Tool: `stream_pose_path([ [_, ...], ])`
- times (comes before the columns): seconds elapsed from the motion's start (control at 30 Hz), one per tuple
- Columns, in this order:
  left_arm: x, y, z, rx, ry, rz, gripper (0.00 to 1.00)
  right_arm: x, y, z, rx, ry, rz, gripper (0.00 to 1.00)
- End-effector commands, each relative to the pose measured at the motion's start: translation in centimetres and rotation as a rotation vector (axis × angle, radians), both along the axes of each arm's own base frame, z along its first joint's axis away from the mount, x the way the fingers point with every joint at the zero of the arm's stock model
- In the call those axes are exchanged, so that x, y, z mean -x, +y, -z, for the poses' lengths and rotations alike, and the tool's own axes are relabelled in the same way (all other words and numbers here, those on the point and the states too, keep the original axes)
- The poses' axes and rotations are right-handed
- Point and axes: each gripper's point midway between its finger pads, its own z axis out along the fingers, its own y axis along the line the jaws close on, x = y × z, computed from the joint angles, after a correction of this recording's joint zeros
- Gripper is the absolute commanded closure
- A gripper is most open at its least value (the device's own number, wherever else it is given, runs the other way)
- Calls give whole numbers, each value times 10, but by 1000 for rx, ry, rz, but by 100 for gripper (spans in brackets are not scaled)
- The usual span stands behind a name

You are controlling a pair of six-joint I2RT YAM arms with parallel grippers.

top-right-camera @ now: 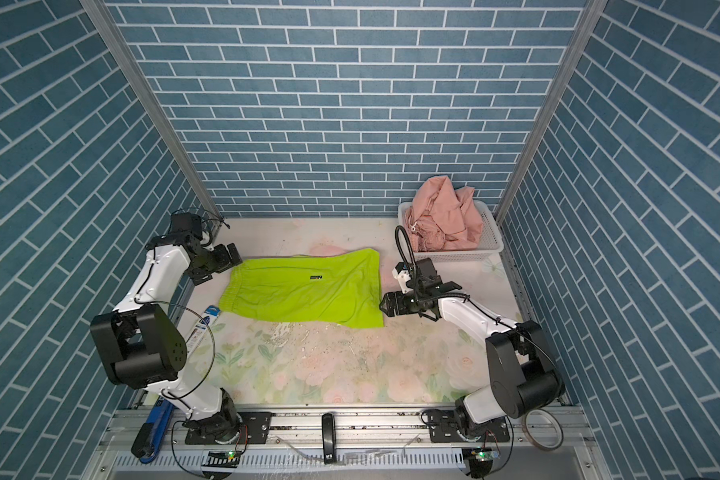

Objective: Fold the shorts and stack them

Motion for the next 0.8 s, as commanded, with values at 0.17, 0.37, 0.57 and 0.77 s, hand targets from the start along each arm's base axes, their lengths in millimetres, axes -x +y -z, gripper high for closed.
stream_pose_path([
  [0.17,15,-34,-8,85,-104,38,0,-16,46,12,-152,-28,-40,14],
  [0.37,26,-39,-2,95,-105,47,0,-11,69,31,-169,22,-77,22],
  [0.57,30,-41,0,97,-110,51,0,-11,76,32,-169,50,-63,75],
  [0.77,34,-45,6,94,-97,63,0,-3,44,6,-4,61,-13,100],
])
